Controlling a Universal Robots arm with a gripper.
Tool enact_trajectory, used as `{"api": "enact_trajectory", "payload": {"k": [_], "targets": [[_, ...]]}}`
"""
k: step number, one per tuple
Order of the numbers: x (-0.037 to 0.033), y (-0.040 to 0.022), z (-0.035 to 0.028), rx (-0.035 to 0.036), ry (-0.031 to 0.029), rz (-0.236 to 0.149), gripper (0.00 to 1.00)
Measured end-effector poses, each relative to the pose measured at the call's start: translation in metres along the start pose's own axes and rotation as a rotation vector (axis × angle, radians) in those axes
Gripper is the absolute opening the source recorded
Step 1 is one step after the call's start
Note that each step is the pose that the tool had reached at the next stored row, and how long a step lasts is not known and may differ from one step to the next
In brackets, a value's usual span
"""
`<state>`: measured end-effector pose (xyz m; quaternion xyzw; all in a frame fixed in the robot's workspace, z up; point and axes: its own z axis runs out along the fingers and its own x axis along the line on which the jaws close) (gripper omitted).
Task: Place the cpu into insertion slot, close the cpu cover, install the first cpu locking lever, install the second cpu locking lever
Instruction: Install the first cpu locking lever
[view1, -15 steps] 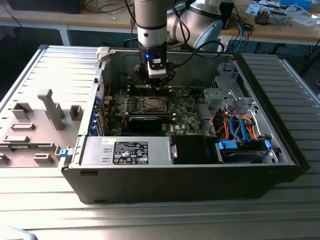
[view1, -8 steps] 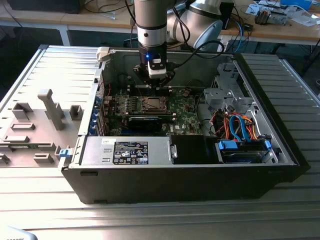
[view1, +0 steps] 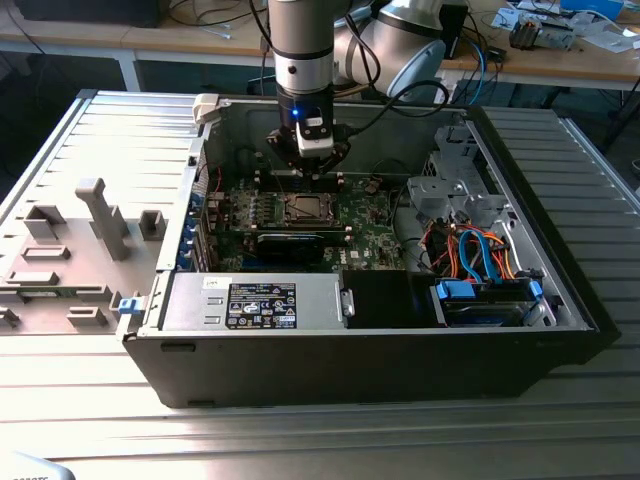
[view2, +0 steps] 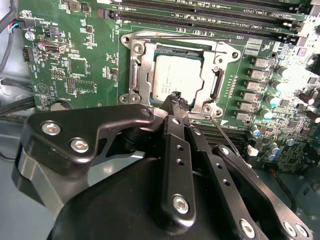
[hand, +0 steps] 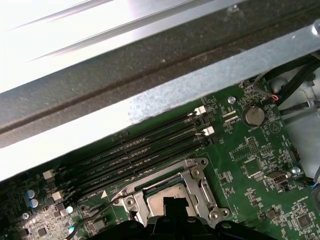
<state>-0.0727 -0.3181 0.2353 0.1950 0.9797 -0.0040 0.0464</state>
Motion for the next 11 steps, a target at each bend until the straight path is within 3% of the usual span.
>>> {"api": "enact_trajectory", "payload": {"k": [11], "targets": [[0.0000, 0.0000, 0.0000, -0.0007, 0.0000, -0.008, 0.11]]}}
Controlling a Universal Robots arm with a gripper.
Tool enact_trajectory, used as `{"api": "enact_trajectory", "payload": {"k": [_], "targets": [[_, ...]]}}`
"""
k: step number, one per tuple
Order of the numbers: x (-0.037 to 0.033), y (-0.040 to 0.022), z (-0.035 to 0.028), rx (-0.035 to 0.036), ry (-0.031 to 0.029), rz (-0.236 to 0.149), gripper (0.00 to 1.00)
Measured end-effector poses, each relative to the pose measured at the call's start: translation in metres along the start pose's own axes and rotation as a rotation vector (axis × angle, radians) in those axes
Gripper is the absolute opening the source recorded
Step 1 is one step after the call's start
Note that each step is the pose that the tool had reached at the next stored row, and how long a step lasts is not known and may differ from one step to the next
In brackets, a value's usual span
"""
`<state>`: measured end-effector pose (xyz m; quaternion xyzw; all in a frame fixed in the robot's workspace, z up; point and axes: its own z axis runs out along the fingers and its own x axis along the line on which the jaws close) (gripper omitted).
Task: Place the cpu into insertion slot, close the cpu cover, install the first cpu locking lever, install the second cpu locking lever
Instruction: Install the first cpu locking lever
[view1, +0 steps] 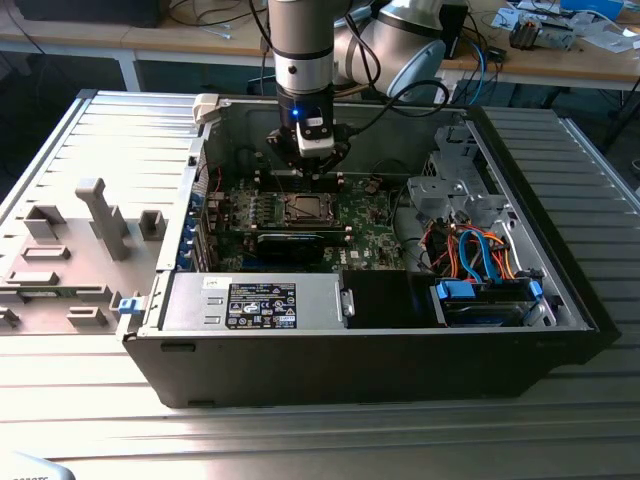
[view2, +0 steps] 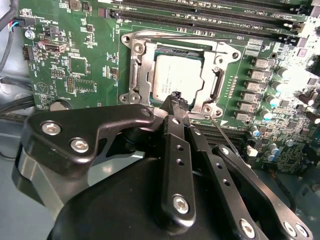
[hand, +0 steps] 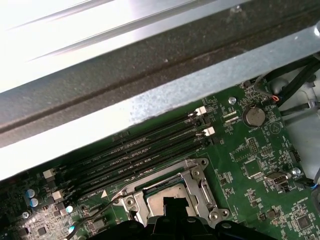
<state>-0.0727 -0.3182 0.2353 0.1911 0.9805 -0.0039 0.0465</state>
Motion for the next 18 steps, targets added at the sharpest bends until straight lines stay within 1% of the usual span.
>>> {"api": "enact_trajectory", "payload": {"k": [11, 18], "targets": [[0.0000, 0.0000, 0.0000, -0.0023, 0.0002, -0.025, 0.11], [0.0000, 0.0000, 0.0000, -0.0053, 0.0005, -0.058, 0.11]]}}
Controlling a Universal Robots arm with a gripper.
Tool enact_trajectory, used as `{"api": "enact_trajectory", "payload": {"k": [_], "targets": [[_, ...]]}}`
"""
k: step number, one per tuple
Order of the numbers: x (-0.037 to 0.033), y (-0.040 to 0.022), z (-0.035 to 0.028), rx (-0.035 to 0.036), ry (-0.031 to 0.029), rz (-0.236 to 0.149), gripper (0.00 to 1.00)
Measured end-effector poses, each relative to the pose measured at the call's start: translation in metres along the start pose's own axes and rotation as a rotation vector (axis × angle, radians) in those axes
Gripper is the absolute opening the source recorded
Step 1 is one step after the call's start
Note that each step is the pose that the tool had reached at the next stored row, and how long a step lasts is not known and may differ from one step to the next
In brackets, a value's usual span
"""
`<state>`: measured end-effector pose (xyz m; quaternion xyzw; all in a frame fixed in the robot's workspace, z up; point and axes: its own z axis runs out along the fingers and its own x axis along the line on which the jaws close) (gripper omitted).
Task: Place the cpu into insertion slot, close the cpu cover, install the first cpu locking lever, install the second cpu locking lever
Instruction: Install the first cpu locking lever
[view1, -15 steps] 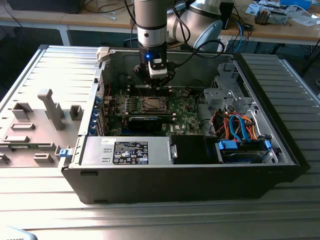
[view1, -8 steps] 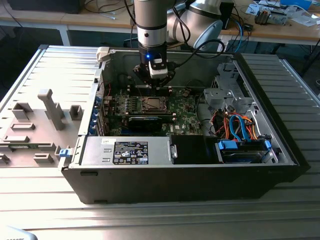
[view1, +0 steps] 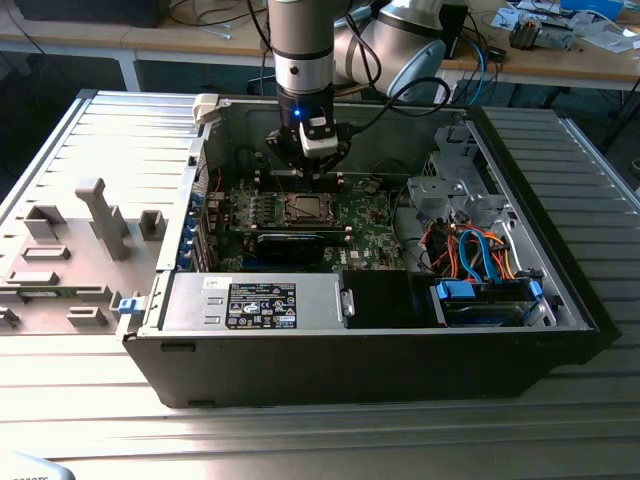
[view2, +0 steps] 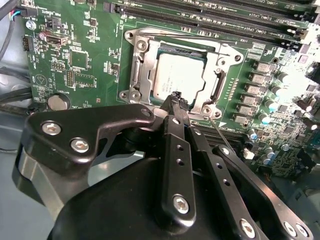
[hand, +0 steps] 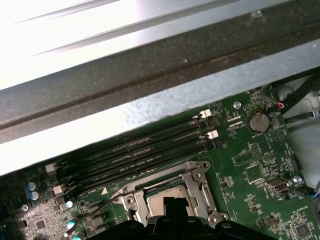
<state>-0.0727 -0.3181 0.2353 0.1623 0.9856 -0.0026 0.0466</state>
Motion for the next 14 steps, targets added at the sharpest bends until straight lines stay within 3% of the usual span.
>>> {"api": "enact_trajectory", "payload": {"k": [14], "targets": [[0.0000, 0.0000, 0.0000, -0.0015, 0.0001, -0.020, 0.11]]}}
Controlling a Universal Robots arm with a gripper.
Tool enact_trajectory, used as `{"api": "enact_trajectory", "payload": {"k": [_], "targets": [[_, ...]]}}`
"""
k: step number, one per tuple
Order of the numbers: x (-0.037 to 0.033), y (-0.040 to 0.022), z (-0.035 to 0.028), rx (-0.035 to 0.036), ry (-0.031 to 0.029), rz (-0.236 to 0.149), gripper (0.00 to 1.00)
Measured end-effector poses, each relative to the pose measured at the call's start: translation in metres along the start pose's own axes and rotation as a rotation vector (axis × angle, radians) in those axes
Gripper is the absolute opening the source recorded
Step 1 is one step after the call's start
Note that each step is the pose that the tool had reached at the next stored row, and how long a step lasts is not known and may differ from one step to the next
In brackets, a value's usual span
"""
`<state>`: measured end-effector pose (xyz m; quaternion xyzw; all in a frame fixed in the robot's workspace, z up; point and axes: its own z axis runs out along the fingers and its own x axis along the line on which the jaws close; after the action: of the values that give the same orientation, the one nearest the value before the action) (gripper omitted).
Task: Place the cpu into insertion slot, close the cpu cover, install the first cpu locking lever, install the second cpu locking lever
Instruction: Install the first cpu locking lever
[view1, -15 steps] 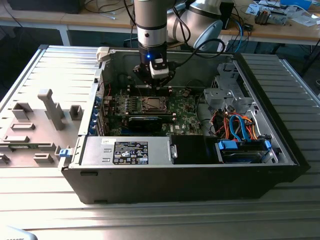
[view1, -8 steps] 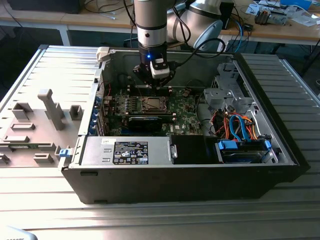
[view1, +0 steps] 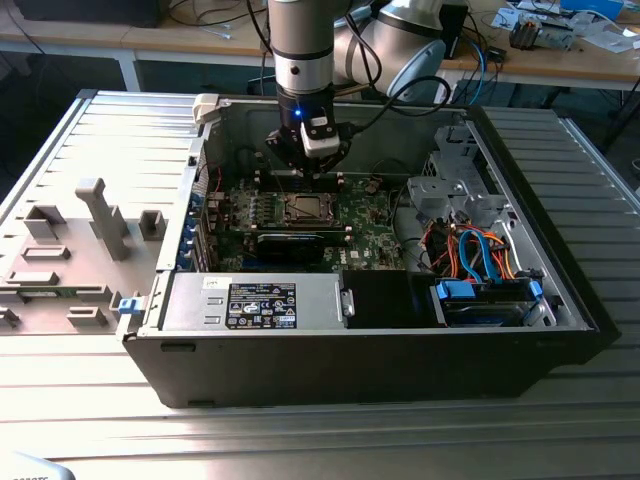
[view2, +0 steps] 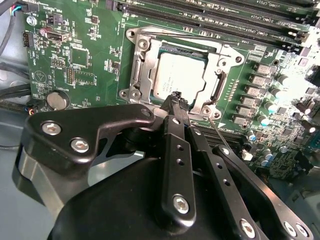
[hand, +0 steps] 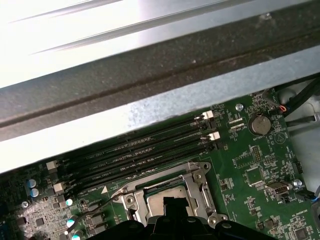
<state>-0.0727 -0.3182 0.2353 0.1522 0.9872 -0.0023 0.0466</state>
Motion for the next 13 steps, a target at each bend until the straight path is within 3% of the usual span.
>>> {"api": "enact_trajectory", "payload": {"k": [13], "targets": [[0.0000, 0.0000, 0.0000, -0.0009, 0.0000, -0.014, 0.11]]}}
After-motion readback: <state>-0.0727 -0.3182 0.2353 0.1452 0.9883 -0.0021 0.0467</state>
